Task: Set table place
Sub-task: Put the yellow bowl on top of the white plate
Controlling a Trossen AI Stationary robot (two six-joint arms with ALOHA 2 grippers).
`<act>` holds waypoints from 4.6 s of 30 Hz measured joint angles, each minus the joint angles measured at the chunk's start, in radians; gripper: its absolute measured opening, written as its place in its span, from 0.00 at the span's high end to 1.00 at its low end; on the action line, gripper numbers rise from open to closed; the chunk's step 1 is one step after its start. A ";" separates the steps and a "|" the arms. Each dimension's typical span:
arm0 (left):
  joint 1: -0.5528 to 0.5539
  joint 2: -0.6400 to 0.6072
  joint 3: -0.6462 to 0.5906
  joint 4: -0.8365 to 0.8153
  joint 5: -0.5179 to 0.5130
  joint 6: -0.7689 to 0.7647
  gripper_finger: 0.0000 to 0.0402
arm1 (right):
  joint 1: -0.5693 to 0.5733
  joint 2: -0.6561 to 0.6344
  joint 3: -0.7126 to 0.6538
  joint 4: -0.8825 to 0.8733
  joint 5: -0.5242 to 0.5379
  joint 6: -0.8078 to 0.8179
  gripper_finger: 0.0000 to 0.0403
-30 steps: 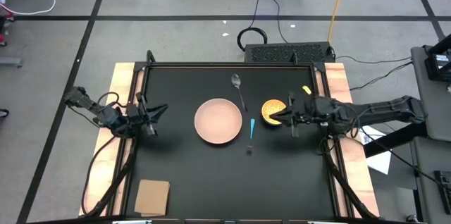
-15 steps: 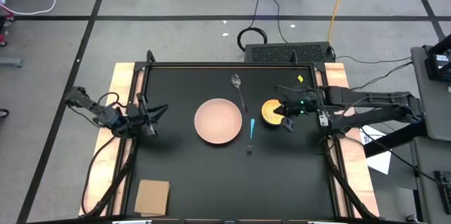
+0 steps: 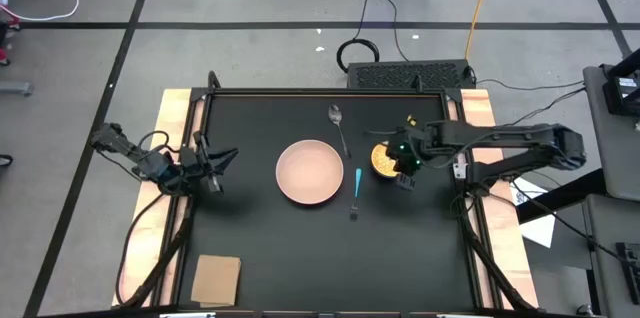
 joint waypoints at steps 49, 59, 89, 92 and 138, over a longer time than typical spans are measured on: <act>0.000 0.000 0.000 -0.040 -0.020 -0.004 0.91 | -0.006 0.313 0.000 0.092 0.005 -0.377 0.48; 0.000 0.000 0.000 -0.040 -0.020 -0.006 0.91 | -0.006 0.320 0.000 0.132 0.012 -0.373 0.52; 0.000 0.000 0.000 -0.040 -0.020 -0.007 0.91 | 0.004 0.311 0.000 0.149 0.130 -0.366 0.98; 0.000 0.000 0.000 -0.039 -0.020 -0.007 0.91 | 0.007 0.298 -0.002 0.154 0.178 -0.379 0.98; 0.000 0.000 0.000 -0.047 -0.020 -0.010 0.91 | 0.136 0.019 0.055 0.104 0.047 -0.240 0.96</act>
